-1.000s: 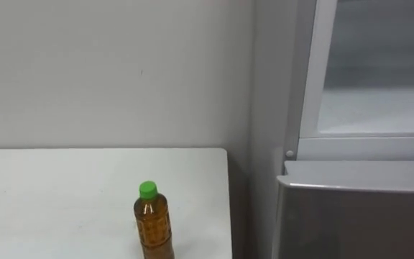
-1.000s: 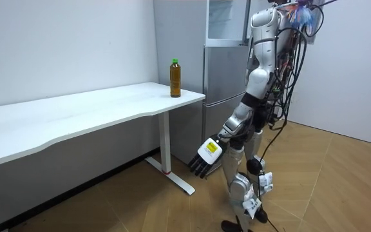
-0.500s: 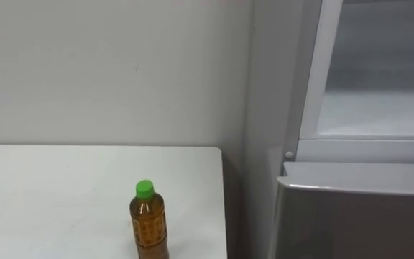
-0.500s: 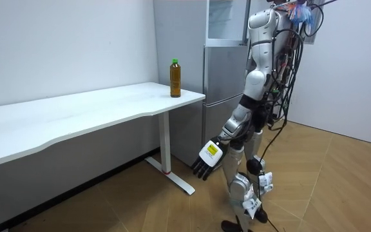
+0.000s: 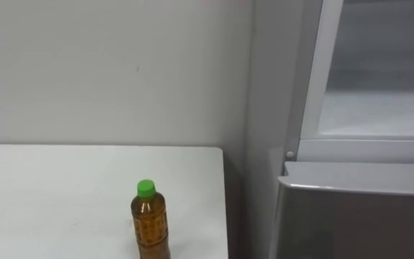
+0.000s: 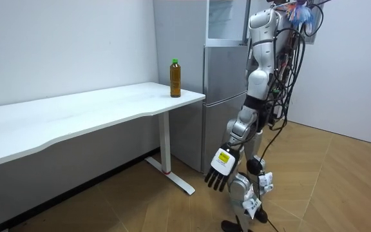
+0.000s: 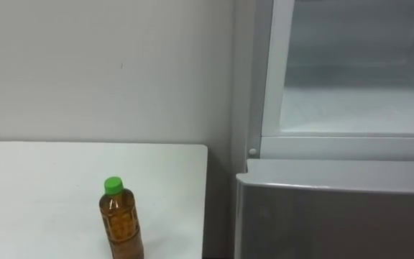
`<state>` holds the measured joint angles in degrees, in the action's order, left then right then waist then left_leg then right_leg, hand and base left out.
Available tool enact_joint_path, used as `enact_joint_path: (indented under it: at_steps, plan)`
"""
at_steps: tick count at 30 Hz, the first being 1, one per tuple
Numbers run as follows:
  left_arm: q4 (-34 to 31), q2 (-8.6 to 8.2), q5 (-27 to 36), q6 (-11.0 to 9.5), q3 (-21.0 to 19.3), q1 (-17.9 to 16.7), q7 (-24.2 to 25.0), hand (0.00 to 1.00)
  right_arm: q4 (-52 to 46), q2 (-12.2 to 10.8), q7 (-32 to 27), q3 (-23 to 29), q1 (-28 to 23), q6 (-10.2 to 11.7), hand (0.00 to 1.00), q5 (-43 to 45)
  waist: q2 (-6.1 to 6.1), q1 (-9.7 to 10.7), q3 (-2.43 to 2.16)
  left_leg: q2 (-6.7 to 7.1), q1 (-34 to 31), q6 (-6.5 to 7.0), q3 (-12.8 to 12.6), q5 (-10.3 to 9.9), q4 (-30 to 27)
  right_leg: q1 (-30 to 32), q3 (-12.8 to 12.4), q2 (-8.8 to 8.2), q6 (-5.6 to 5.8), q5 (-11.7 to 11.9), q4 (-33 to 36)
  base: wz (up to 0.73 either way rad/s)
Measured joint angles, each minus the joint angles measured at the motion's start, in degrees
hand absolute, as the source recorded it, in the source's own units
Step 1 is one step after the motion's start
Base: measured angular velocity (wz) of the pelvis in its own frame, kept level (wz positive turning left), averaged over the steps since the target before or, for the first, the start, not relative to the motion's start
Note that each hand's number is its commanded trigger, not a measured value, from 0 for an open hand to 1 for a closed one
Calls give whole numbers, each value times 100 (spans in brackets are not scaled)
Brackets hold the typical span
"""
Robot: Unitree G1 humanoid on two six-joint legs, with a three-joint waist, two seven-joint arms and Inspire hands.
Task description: Put the bottle in the upper fridge
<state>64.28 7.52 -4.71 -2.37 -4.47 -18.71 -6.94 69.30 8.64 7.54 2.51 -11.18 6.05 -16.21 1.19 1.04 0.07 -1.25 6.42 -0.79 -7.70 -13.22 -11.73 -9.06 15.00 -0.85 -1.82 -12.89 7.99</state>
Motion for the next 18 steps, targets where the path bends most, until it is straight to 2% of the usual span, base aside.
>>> enact_joint_path:
  at_steps: [5, 8, 13, 15, 18]
  plan:
    - [-14, 3, -62, 6, 13, 74, 18, 0, -57, 18, 89, -13, 60, -74, 0, 14, -2, 9, -1, 1, -10, 0, -2, 0, 0, 1, -4, -1, 0, 0, 1, 0]
    - [-14, 8, -173, 41, 11, 125, 57, 0, -401, 17, 229, -19, 49, -189, 0, 105, 3, 5, 1, 0, -38, 0, 1, 0, -12, 37, -6, -6, 0, 0, 57, 0]
    - [-2, 28, -222, 35, 9, 180, 141, 0, -1011, -4, 518, -143, 93, -179, 0, 108, 9, -18, -1, -1, -79, 0, -1, 0, -45, 88, 4, -11, 0, 0, 81, 0]
    - [-11, 39, -227, 23, 11, 194, 180, 0, -1755, 2, 533, -258, 49, -220, 0, 151, 20, -23, -1, -4, -92, 0, 0, 0, -46, 112, -8, -13, -1, 1, 80, -4]
    - [-9, 76, -264, 9, 10, 268, 216, 0, -2273, 10, 704, -408, 118, -111, 0, 348, 49, -65, 7, -5, -94, 0, 3, 0, -48, 120, -10, -12, -1, 0, 76, 0]
